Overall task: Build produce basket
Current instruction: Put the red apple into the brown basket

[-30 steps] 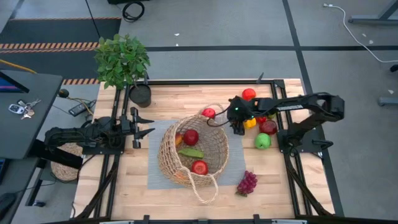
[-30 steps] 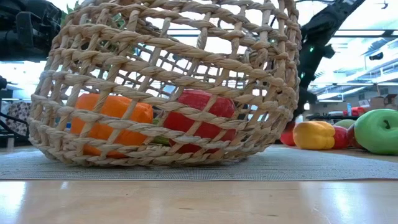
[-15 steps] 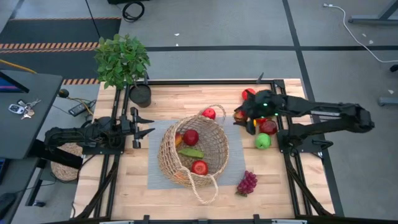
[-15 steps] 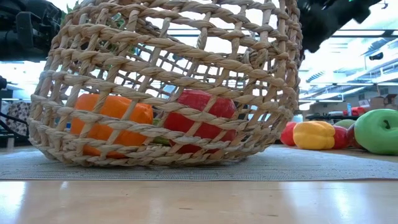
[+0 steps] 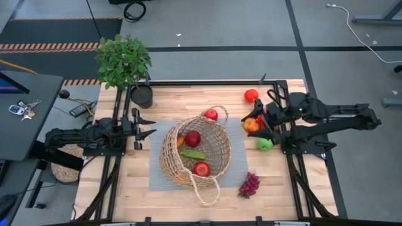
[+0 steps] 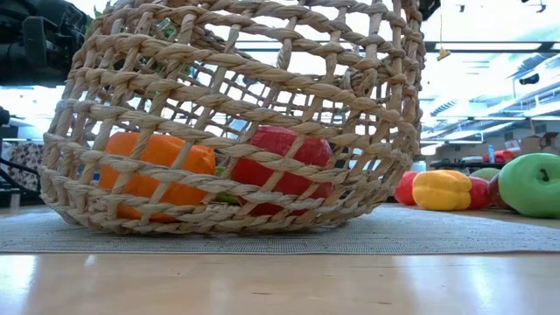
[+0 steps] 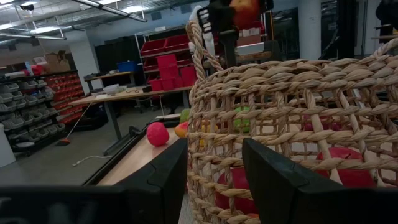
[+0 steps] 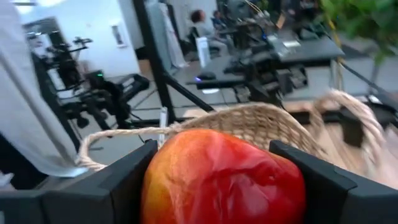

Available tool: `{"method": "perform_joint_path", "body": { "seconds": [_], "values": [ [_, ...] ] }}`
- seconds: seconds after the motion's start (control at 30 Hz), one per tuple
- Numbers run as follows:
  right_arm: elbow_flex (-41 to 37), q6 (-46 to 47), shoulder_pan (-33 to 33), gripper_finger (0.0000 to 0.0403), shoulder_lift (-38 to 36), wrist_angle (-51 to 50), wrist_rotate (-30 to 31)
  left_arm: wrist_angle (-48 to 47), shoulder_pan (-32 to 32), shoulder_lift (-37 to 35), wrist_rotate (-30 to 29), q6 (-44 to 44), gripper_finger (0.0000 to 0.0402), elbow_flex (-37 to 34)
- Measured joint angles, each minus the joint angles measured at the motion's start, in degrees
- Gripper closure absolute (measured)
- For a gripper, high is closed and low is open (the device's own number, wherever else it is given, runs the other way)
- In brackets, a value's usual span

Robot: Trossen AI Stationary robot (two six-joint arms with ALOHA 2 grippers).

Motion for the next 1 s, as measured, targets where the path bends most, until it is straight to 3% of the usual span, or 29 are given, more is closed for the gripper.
{"method": "perform_joint_path", "body": {
  "seconds": [0.13,0.43,0.57,0.83,1.0],
  "values": [
    [0.0,-10.5,5.1,0.0096,0.0,0.1,5.8,0.0,0.0,0.0,0.0,0.0,0.0241,0.0],
    [0.0,-51.8,17.5,0.0096,0.0,-0.2,22.0,0.0,0.0,0.0,0.0,0.0,0.0241,0.0],
    [0.0,-66.1,22.2,0.0096,0.0,-0.2,30.7,0.0,0.0,0.0,0.0,0.0,0.0241,0.0],
    [0.0,-80.8,30.1,0.0096,2.7,-0.3,50.9,0.0,0.0,0.0,0.0,0.0,0.0241,0.0],
    [0.0,-82.9,32.9,0.0096,5.3,-0.5,56.7,0.0,0.0,0.0,0.0,0.0,0.0241,0.0]
  ]
}}
